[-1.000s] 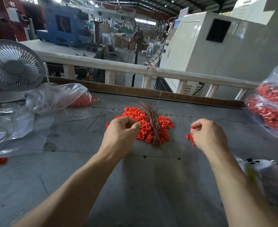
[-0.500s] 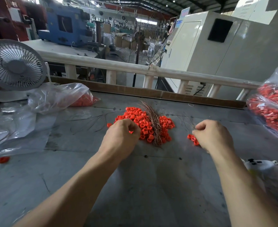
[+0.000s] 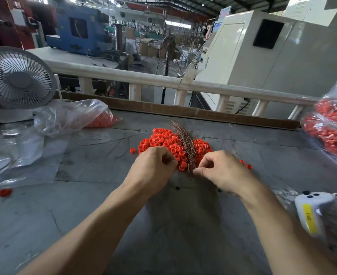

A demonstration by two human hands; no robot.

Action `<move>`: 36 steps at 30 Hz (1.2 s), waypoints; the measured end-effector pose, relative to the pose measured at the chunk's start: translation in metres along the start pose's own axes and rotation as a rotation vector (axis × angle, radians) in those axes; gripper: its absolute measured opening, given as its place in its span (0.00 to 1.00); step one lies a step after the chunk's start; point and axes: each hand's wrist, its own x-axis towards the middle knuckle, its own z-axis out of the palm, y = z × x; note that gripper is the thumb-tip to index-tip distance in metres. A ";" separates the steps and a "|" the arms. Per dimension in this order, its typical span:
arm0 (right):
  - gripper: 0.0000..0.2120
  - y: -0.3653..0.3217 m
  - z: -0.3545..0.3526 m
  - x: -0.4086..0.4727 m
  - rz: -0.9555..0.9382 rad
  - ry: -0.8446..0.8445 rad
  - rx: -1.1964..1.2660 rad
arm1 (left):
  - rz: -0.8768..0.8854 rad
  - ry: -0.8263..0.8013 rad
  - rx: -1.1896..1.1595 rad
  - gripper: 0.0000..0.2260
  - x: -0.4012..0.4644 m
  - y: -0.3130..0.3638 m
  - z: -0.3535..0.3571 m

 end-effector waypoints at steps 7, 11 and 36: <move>0.09 -0.005 -0.006 -0.002 -0.100 0.303 -0.001 | 0.061 0.021 -0.041 0.03 -0.001 0.003 -0.002; 0.06 -0.018 -0.009 -0.007 -0.349 0.539 0.186 | 0.097 0.055 -0.095 0.03 -0.001 0.008 -0.003; 0.08 -0.026 -0.014 -0.003 0.057 0.632 1.250 | -0.102 0.160 0.269 0.05 0.003 -0.011 -0.019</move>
